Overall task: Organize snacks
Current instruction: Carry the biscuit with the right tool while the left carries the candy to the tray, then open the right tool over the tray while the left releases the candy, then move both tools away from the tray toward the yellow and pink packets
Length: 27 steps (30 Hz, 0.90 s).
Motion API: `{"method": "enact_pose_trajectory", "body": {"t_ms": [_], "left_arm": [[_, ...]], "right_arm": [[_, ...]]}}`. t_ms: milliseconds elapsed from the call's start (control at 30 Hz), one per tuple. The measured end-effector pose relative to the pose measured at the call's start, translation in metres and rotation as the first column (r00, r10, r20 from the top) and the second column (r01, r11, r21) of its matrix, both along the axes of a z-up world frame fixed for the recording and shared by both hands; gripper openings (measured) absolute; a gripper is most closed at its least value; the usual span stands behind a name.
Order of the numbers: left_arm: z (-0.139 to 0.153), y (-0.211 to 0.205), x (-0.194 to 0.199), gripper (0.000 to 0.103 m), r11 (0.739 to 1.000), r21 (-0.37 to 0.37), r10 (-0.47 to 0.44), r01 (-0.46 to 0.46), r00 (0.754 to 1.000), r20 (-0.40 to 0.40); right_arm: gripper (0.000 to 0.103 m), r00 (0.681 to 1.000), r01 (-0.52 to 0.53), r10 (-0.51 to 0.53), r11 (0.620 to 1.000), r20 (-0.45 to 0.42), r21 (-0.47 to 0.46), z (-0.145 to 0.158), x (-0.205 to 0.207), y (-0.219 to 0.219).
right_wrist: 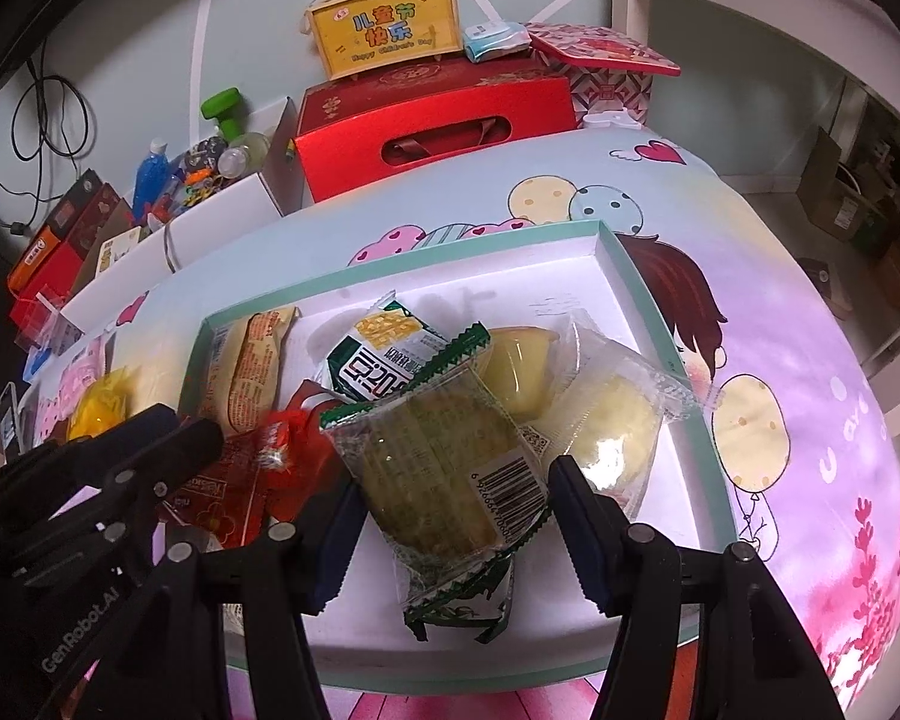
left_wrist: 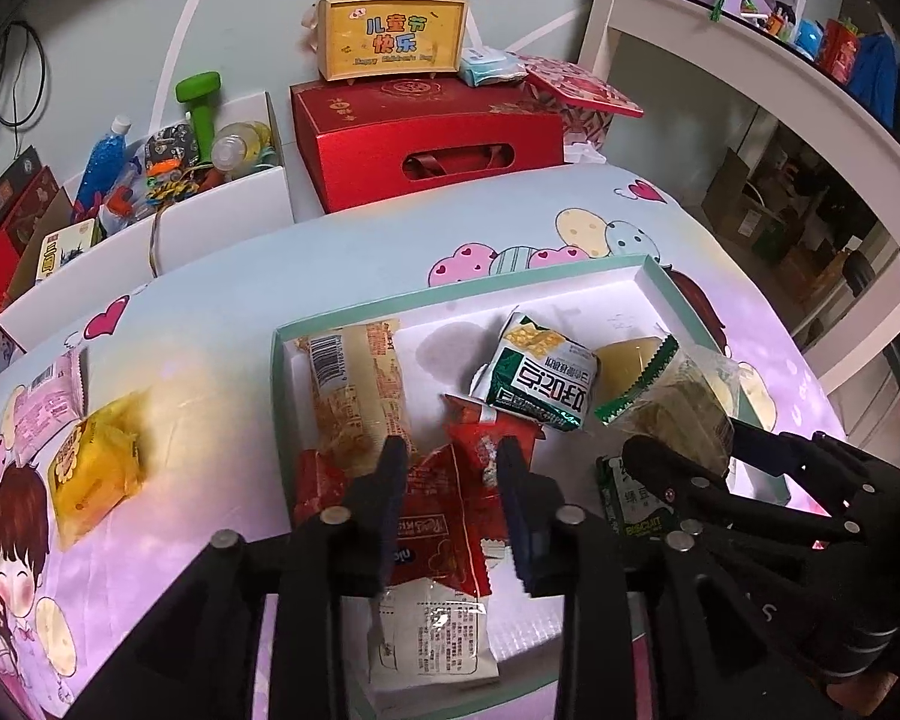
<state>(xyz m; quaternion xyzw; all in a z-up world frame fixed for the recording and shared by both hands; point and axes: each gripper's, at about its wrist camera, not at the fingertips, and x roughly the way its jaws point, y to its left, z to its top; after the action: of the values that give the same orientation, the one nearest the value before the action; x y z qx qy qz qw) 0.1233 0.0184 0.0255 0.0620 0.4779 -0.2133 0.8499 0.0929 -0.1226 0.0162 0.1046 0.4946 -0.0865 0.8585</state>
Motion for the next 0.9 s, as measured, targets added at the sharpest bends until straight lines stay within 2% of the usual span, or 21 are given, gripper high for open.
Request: {"method": "enact_pose_trajectory", "body": {"t_ms": [33, 167, 333, 367, 400, 467, 600, 667, 700, 767, 900], "left_arm": [[0.001, 0.001, 0.000, 0.035, 1.000, 0.002, 0.004, -0.004, 1.000, 0.001], [0.004, 0.006, 0.000, 0.055, 0.999, 0.015, 0.030, -0.030, 0.999, 0.011], [0.005, 0.015, 0.004, 0.062, 0.996, 0.049, 0.076, -0.077, 0.997, 0.017], [0.005, 0.017, 0.004, 0.067, 0.994, 0.061, 0.088, -0.089, 0.996, 0.021], [0.005, 0.020, 0.005, 0.072, 0.993, 0.066, 0.097, -0.098, 0.995, 0.022], [0.004, 0.025, 0.006, 0.073, 0.990, 0.072, 0.120, -0.122, 0.992, 0.022], [0.001, 0.033, 0.009, 0.075, 0.982, 0.094, 0.162, -0.163, 0.987, 0.023], [-0.002, 0.038, 0.011, 0.076, 0.977, 0.104, 0.187, -0.188, 0.982, 0.022], [-0.003, 0.040, 0.012, 0.087, 0.974, 0.107, 0.199, -0.201, 0.980, 0.022], [-0.005, 0.046, 0.013, 0.100, 0.968, 0.111, 0.222, -0.224, 0.975, 0.029], [-0.005, 0.056, 0.015, 0.100, 0.958, 0.111, 0.262, -0.265, 0.964, 0.042]], "right_arm": [[0.066, 1.000, -0.002, 0.002, 1.000, -0.001, -0.002, 0.000, 0.000, 0.001], [0.069, 1.000, -0.002, 0.002, 1.000, -0.003, -0.003, -0.001, 0.002, 0.002], [0.072, 1.000, -0.021, 0.020, 0.999, -0.017, -0.034, -0.003, 0.004, 0.007], [0.074, 1.000, -0.024, 0.024, 0.999, -0.015, -0.040, -0.003, 0.004, 0.008], [0.082, 1.000, -0.025, 0.024, 0.999, -0.014, -0.046, -0.003, 0.005, 0.009], [0.092, 1.000, -0.018, 0.018, 0.998, -0.006, -0.066, -0.001, 0.005, 0.009], [0.102, 1.000, -0.006, 0.006, 0.998, -0.001, -0.070, -0.001, 0.005, 0.007], [0.103, 1.000, -0.002, 0.001, 0.997, -0.002, -0.074, -0.001, 0.005, 0.007], [0.103, 1.000, 0.001, -0.001, 0.997, -0.003, -0.075, -0.001, 0.005, 0.007], [0.103, 1.000, 0.003, -0.003, 0.997, -0.004, -0.078, -0.002, 0.005, 0.007], [0.103, 1.000, 0.001, -0.002, 0.997, -0.003, -0.077, -0.002, 0.006, 0.007]]}}
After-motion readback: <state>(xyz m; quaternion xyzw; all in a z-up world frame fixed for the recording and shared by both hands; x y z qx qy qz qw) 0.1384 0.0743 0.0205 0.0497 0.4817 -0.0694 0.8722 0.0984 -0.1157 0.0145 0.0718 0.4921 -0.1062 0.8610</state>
